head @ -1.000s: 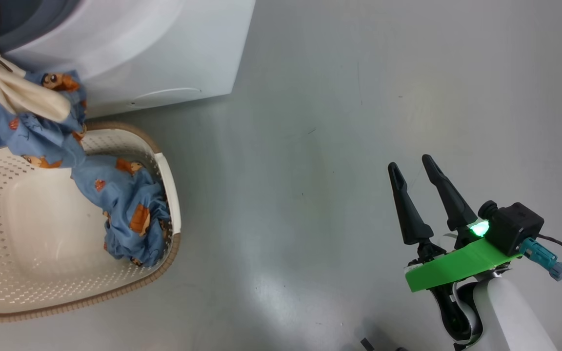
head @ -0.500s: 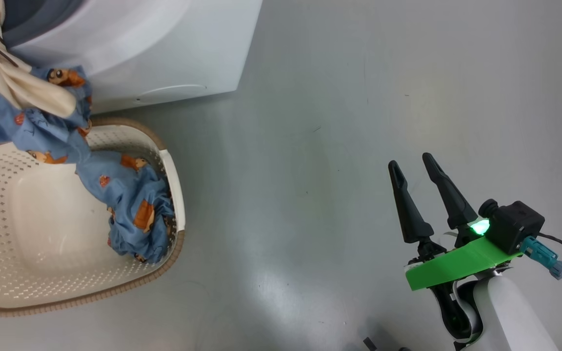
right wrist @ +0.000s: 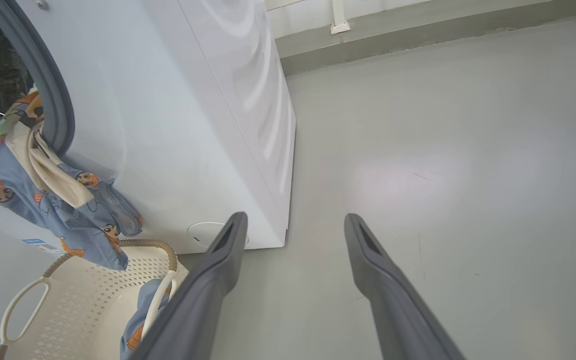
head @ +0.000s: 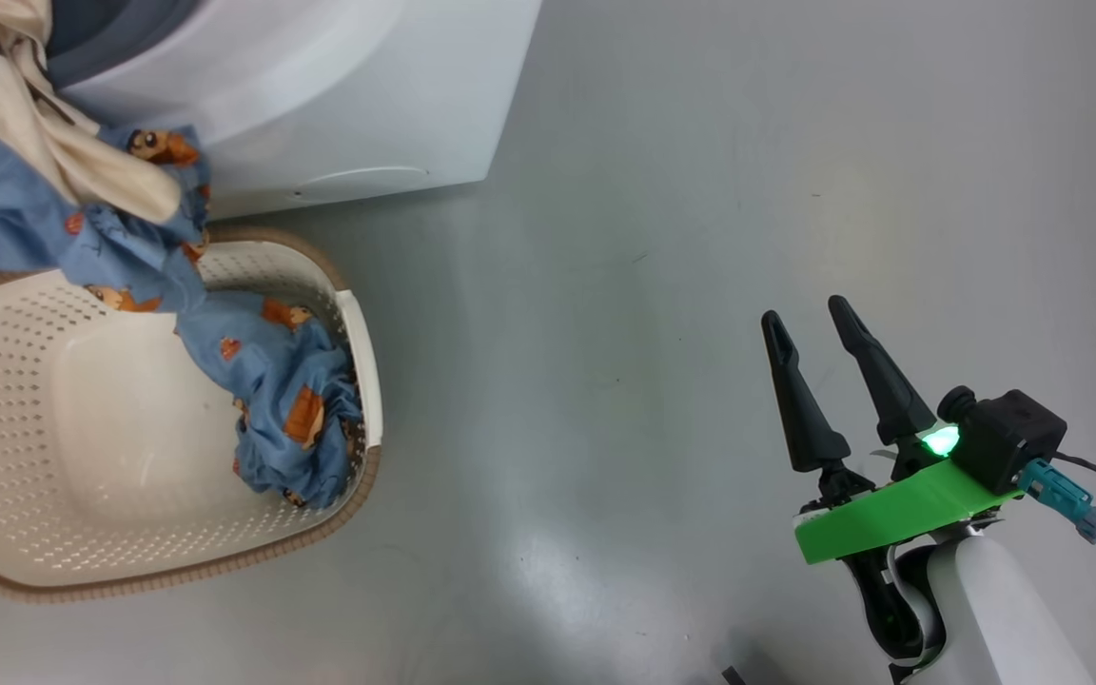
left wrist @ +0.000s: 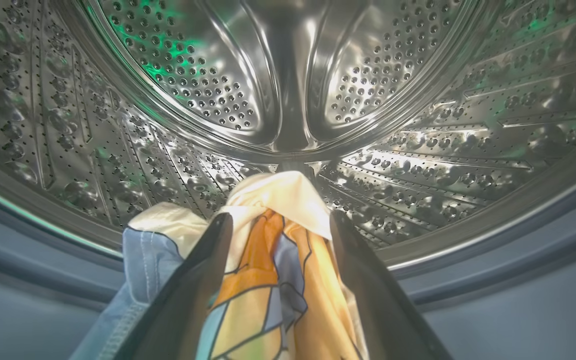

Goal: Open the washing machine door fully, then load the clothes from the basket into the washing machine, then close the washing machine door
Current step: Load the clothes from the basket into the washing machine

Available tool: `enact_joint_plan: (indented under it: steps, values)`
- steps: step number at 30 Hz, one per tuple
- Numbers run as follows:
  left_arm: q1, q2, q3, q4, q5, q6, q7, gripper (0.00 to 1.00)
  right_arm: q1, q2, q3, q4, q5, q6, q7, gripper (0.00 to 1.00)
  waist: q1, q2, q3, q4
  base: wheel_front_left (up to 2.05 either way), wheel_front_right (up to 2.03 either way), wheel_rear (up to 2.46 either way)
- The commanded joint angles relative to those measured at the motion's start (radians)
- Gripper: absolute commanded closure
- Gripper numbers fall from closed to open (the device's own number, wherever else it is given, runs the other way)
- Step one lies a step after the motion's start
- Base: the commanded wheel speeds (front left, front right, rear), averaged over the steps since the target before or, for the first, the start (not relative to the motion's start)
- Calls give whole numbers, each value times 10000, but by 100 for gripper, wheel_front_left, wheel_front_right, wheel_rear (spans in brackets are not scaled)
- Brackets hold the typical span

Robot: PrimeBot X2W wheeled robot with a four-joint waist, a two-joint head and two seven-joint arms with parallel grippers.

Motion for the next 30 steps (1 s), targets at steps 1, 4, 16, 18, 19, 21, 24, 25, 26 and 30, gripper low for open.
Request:
enact_joint_plan:
  steps: [1,4,16,18,19,21,24,25,26,30]
  values:
    - [201,429,254,-364,-15,-15,-57,0,46,-101,152,-193,-101,27,-49,0,-1,0,-36,65,0,0,0]
    - [581,361,677,-800,-21,-15,-58,0,42,-172,116,-201,-106,27,-49,0,-1,0,-83,161,0,0,0]
    - [2866,-236,2529,-2688,848,-15,-60,0,201,-383,-90,-244,-152,27,-49,0,-1,0,-379,599,0,0,0]
    - [3298,-341,2802,-3055,1065,-15,-60,0,227,-426,-136,-256,-149,27,-49,0,-1,0,-413,676,0,0,0]
    - [3515,-392,2967,-3235,1161,-15,-60,0,248,-444,-161,-263,-149,27,-49,0,-1,0,-428,714,0,0,0]
    - [3963,-531,3308,-3651,1326,-15,-60,0,284,-487,-226,-272,-144,27,-49,0,-1,0,-461,800,0,0,0]
    - [4732,-672,3666,-4278,1630,-15,-60,0,327,-538,-282,-278,-141,27,-49,0,-1,0,-510,882,0,0,0]
    - [5026,-713,3771,-4474,1742,-15,-60,0,345,-553,-293,-277,-143,27,-49,0,-1,0,-537,905,0,0,0]
    - [5317,-756,3909,-4669,1834,-15,-60,0,364,-566,-302,-276,-146,27,-49,0,-1,0,-566,923,0,0,0]
    - [6467,-974,4366,-5477,2114,-15,-60,0,443,-653,-362,-277,-137,27,-49,0,-1,0,-675,1010,0,0,0]
